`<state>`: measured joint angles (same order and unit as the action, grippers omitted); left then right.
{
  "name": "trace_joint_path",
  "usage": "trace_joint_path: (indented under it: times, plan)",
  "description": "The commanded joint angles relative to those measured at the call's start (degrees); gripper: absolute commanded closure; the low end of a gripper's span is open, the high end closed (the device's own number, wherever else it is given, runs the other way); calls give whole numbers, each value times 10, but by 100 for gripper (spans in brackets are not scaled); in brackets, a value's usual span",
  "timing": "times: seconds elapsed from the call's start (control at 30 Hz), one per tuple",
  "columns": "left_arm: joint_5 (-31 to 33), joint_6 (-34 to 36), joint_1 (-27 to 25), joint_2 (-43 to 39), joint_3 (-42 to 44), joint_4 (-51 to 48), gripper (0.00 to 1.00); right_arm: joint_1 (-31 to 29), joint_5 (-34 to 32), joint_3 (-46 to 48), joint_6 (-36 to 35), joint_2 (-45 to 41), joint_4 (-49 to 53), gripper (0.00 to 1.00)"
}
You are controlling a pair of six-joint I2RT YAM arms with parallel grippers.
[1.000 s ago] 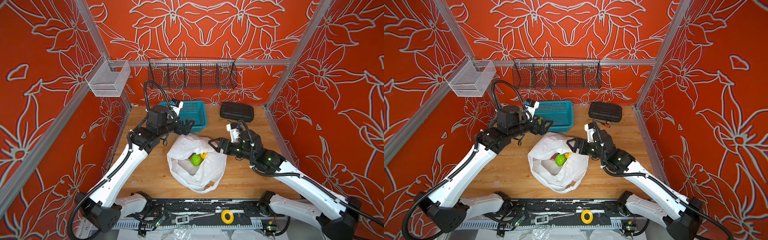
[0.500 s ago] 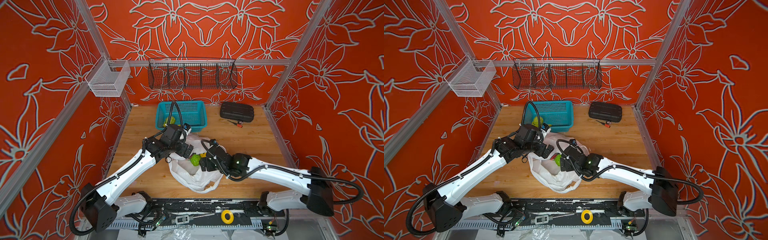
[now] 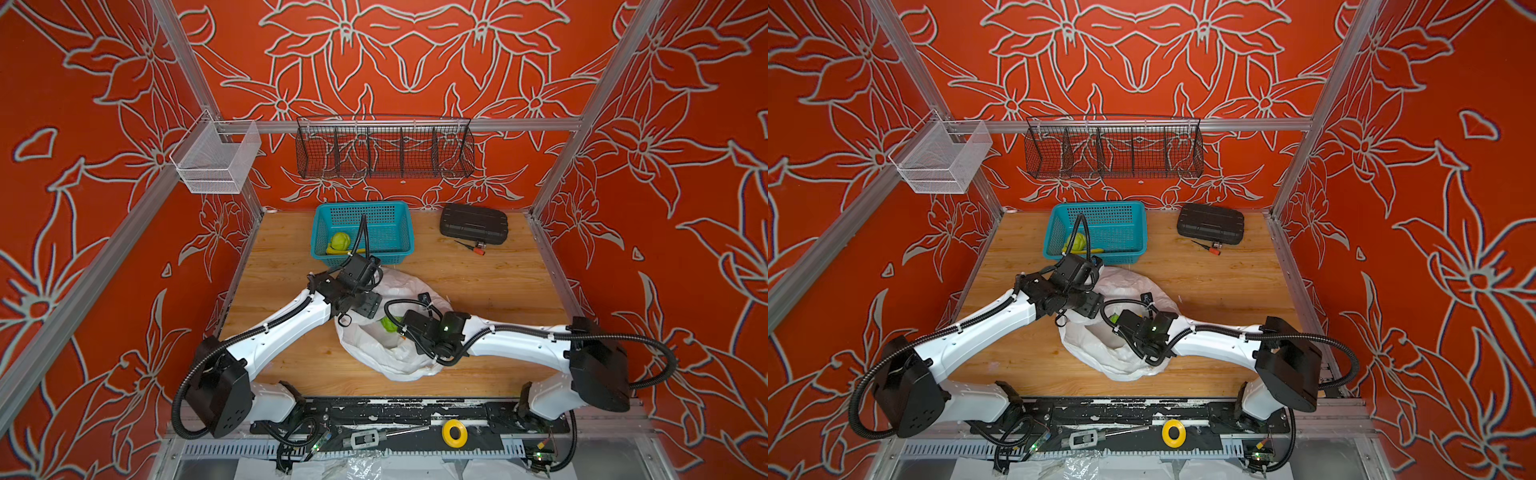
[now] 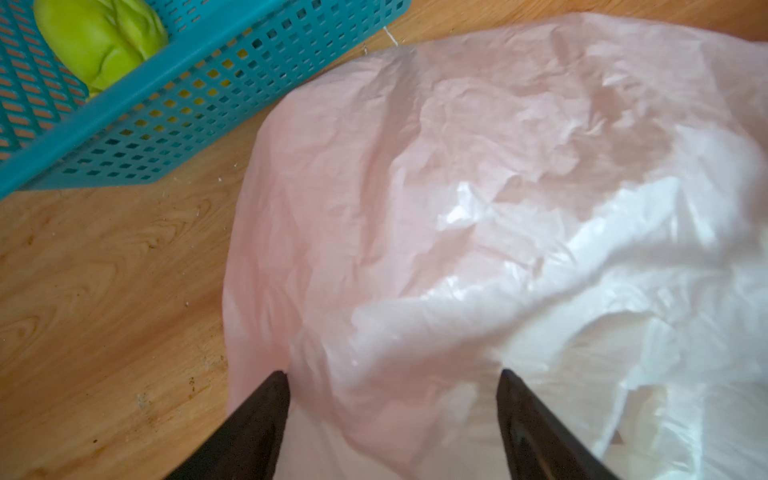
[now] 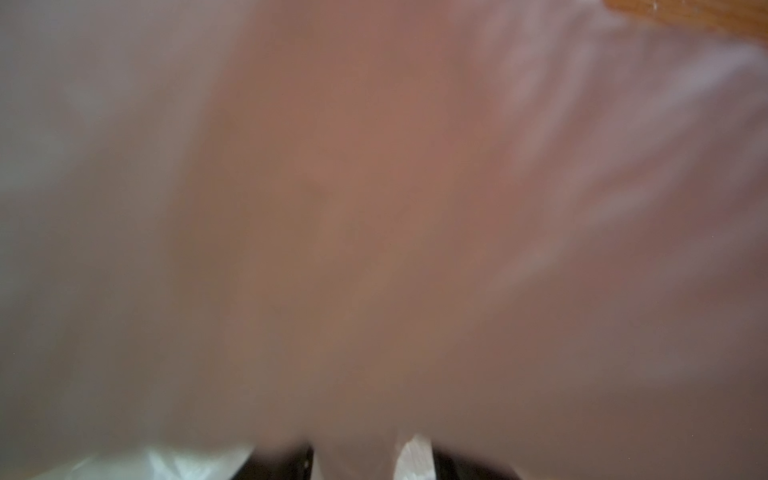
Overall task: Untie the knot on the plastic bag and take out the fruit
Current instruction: 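Move both grippers back over the white bag opening, then hold the bag rim with the left gripper while the right gripper reaches for the orange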
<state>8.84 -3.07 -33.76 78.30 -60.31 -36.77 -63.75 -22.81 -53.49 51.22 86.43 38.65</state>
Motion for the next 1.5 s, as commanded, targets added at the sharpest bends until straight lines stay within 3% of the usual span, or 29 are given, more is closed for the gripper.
trace_joint_path:
  times: [0.0,0.17,0.27,0.47,0.7,0.87,1.03,1.17,1.47]
  plan:
    - [23,-29,-3,10,-15,6,24,-3,7,49,37,-29,23,55]
    - [14,-37,-3,3,-17,17,24,-3,19,94,63,-27,28,53]
    - [3,-40,-3,-14,-13,24,24,-7,22,88,56,-38,32,45]
    - [-43,-57,-3,-70,8,47,18,-19,-6,31,41,-91,76,27]
    - [-97,-94,-3,-142,23,57,13,-34,-7,-32,-25,-149,63,19]
    - [-126,-127,-5,-184,32,57,13,-36,32,-32,-69,-158,-21,23]
    - [-119,-150,-5,-232,44,49,13,-36,27,-39,-83,-102,-74,34]
    - [-122,-154,-5,-261,57,37,13,-32,-18,-63,-87,-25,-63,34]
    - [-107,-155,-5,-314,94,10,13,-17,-9,-113,-130,91,-37,30]
